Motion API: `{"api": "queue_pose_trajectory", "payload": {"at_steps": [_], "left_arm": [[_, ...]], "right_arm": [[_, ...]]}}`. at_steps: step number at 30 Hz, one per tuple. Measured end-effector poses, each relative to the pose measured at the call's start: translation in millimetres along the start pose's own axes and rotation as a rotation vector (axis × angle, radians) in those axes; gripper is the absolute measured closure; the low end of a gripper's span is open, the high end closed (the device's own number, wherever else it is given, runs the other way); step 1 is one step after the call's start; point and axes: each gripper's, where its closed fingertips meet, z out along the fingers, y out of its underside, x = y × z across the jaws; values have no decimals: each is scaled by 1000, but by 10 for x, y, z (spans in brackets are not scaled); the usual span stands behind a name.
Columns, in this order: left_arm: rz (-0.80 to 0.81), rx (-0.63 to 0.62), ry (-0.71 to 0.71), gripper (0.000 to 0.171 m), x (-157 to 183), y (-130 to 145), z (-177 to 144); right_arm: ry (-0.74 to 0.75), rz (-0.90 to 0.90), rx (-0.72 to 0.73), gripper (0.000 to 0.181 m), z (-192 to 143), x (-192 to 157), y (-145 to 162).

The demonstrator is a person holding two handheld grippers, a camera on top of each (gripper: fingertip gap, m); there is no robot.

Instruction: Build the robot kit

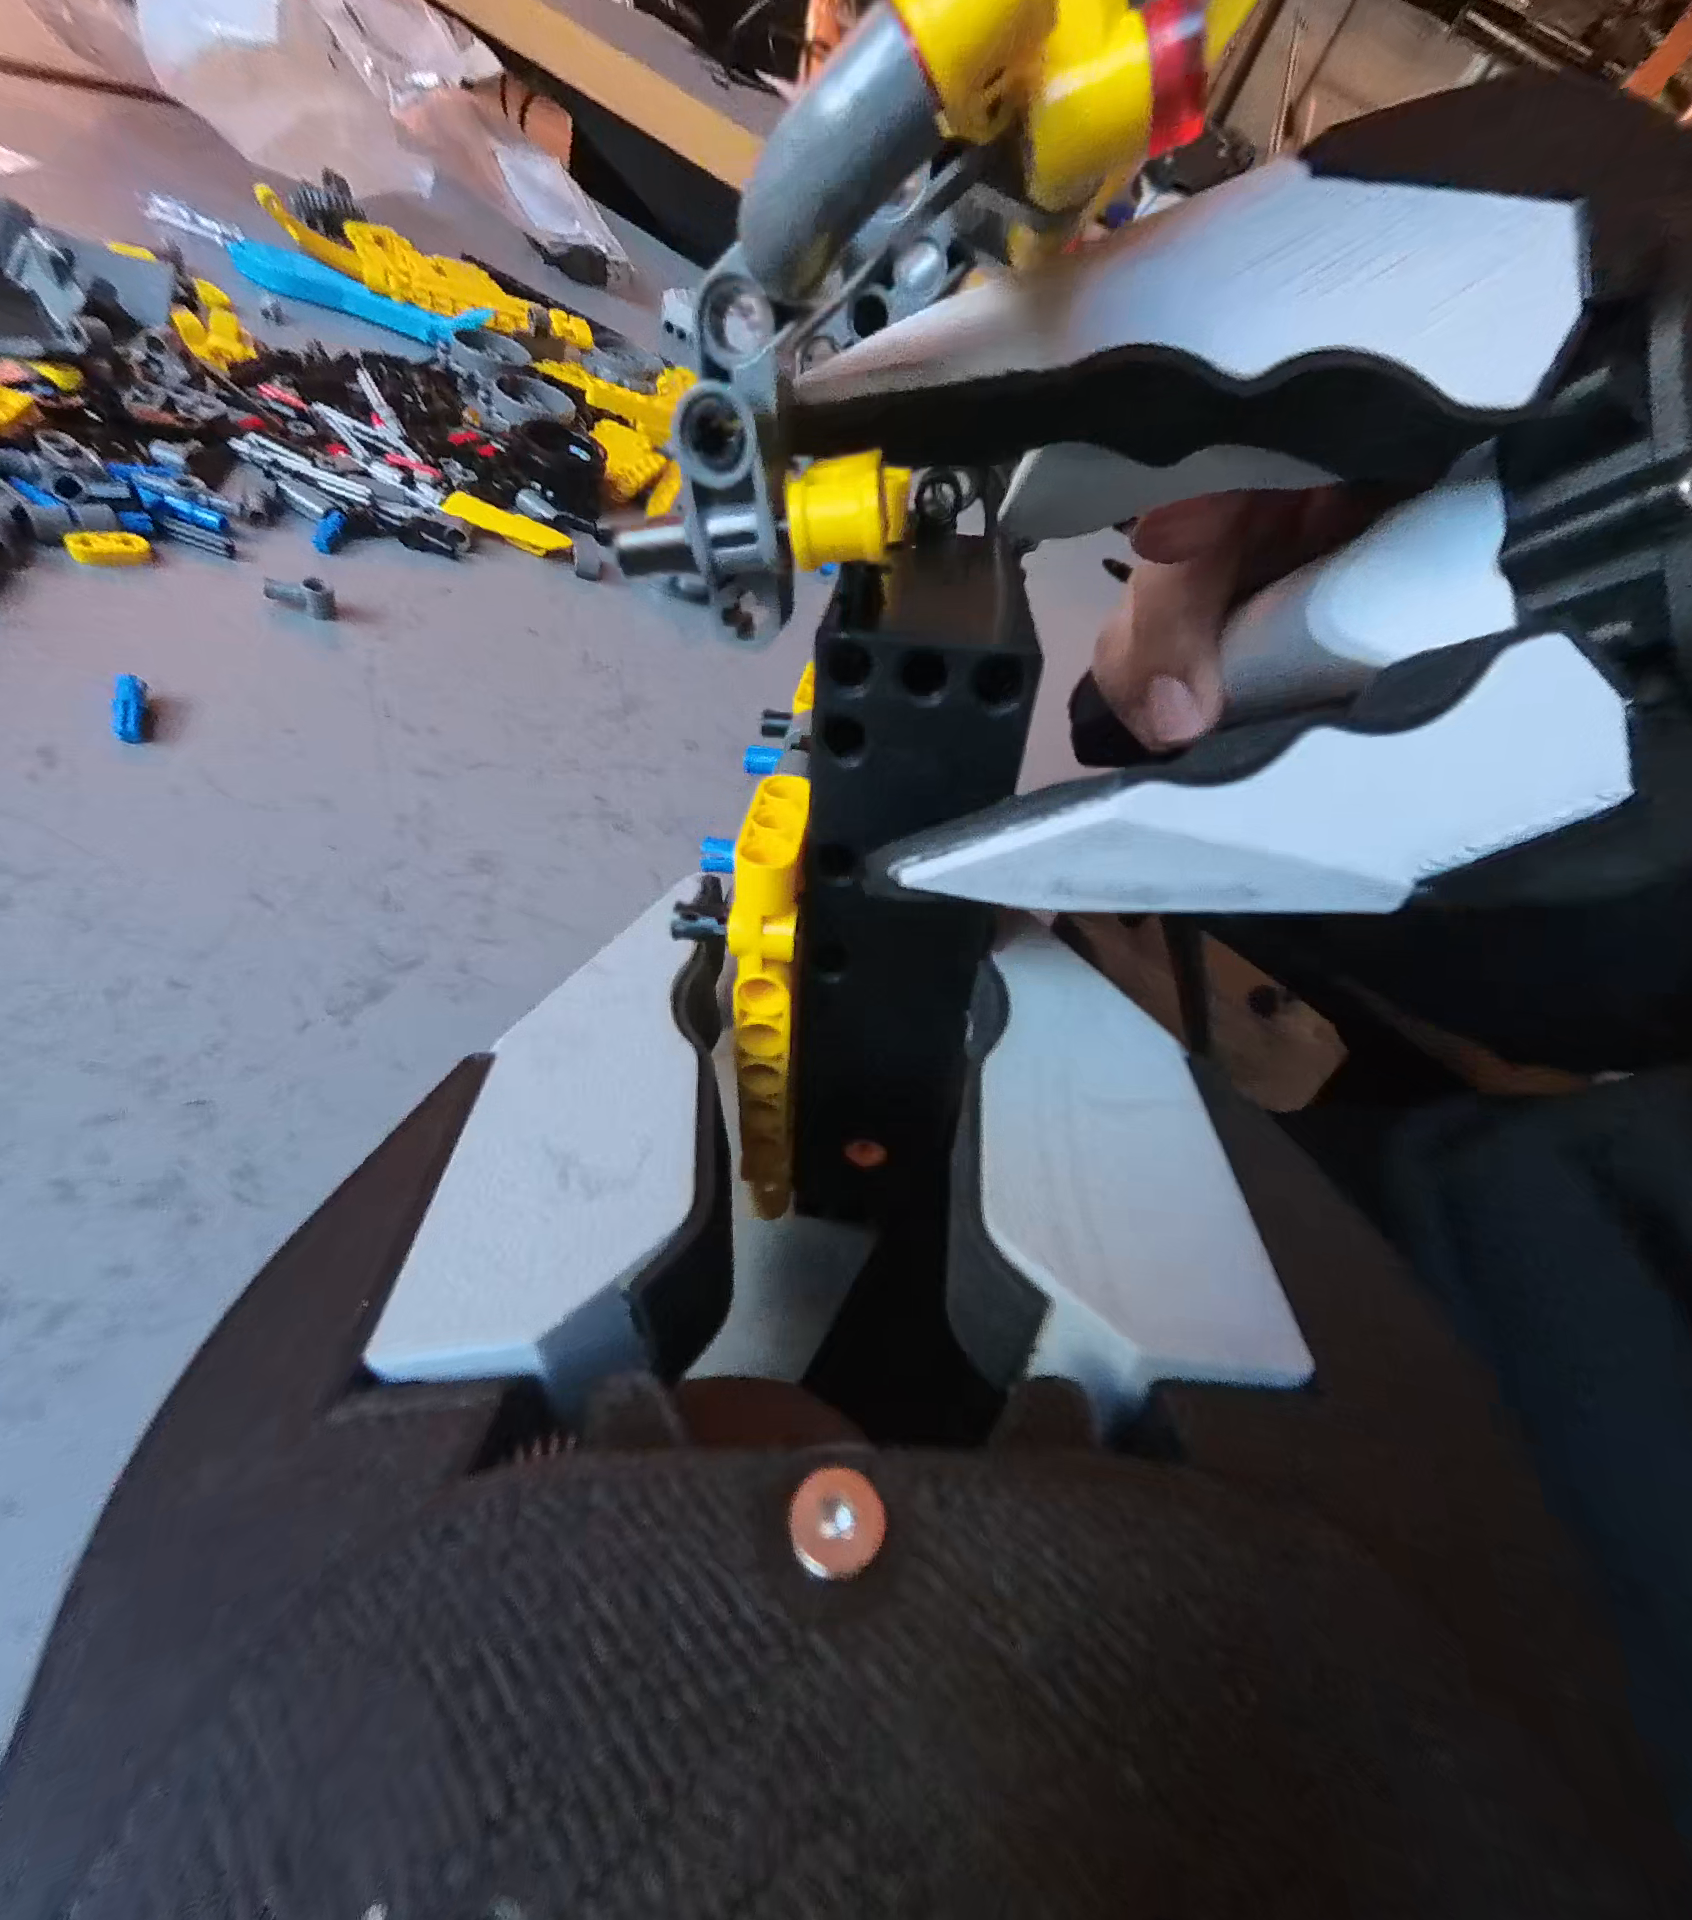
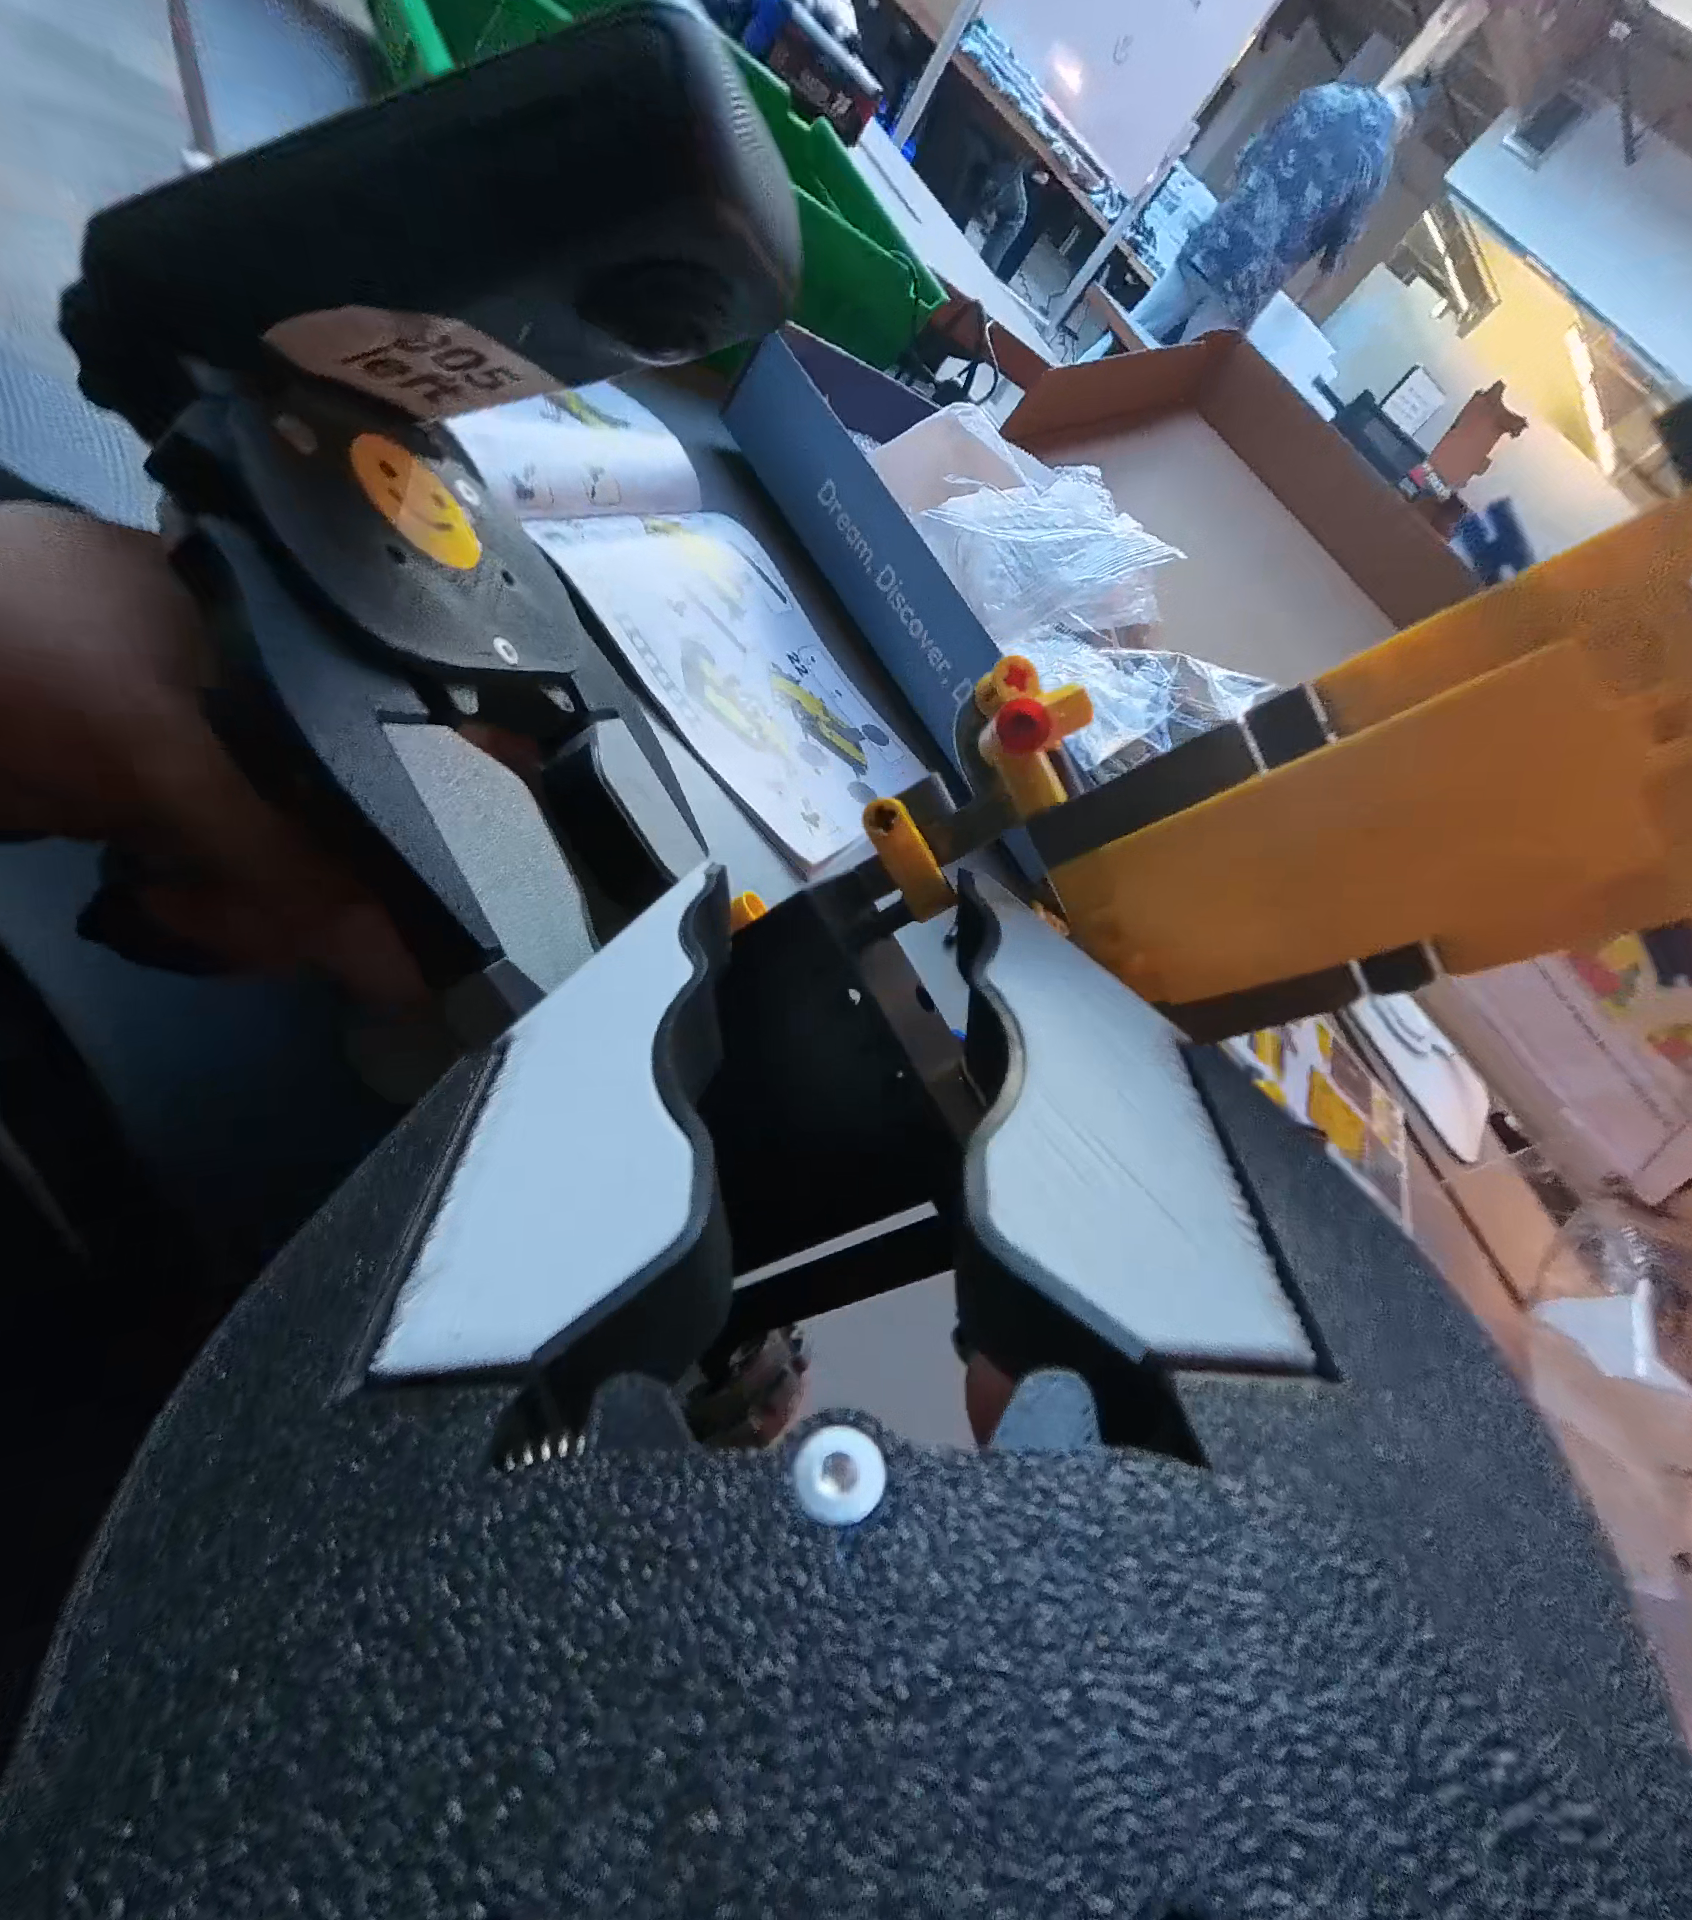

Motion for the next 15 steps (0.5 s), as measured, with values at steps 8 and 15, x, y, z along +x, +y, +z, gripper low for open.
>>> {"api": "queue_pose_trajectory", "payload": {"at_steps": [8, 15], "left_arm": [[95, -30, -135, 128, -181, -124, -3], [201, -100, -164, 129, -296, -191, 61]], "right_arm": [[-11, 72, 49, 140, 91, 146, 27], [56, -45, 21, 141, 63, 271, 38]]}}
